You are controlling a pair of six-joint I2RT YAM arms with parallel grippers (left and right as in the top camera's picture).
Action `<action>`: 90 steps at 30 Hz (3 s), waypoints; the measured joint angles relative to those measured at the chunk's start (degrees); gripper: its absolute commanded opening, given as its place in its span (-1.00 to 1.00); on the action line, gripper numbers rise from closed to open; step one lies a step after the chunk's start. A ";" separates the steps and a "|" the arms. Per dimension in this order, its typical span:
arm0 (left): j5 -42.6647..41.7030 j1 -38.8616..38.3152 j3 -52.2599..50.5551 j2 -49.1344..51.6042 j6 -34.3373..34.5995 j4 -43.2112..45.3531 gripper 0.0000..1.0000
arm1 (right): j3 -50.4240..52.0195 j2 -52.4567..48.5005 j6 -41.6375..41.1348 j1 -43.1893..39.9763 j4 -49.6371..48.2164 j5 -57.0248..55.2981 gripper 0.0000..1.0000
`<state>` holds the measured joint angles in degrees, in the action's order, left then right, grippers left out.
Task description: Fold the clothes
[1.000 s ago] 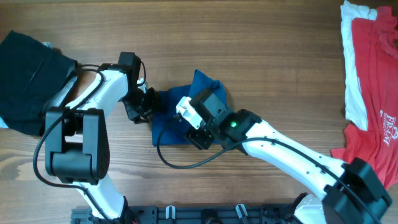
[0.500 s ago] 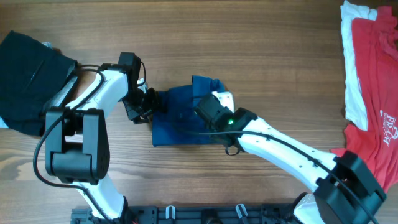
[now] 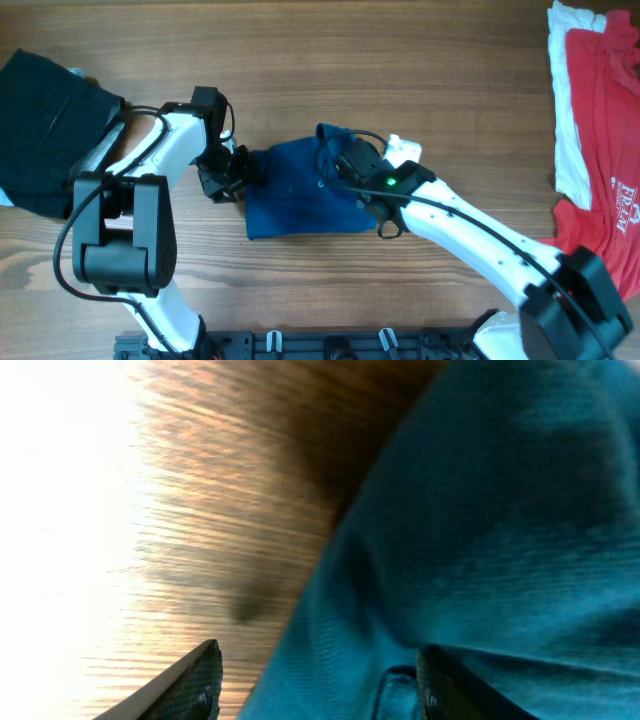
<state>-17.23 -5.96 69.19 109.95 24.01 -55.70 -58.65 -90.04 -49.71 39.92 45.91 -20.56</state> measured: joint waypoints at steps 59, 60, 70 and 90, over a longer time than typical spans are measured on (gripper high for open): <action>6.67 -2.99 1.16 1.01 -0.22 14.91 0.25 | -0.17 -4.44 27.21 -8.33 -1.84 44.37 -0.53; 6.54 -2.99 1.68 1.51 -0.94 13.49 0.14 | -0.17 -5.75 26.40 -8.33 -1.88 43.69 -0.53; 12.48 -2.99 0.68 2.97 -2.29 -8.50 -0.11 | -0.20 -12.87 21.00 -9.20 -4.46 32.41 -0.51; 3.10 3.21 -4.68 -20.63 -6.14 14.27 0.85 | -8.92 12.59 28.33 -15.50 3.02 15.37 -0.21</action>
<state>-14.13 -2.74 64.51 89.32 17.87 -41.43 -67.57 -77.45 -21.39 24.43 48.93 -5.19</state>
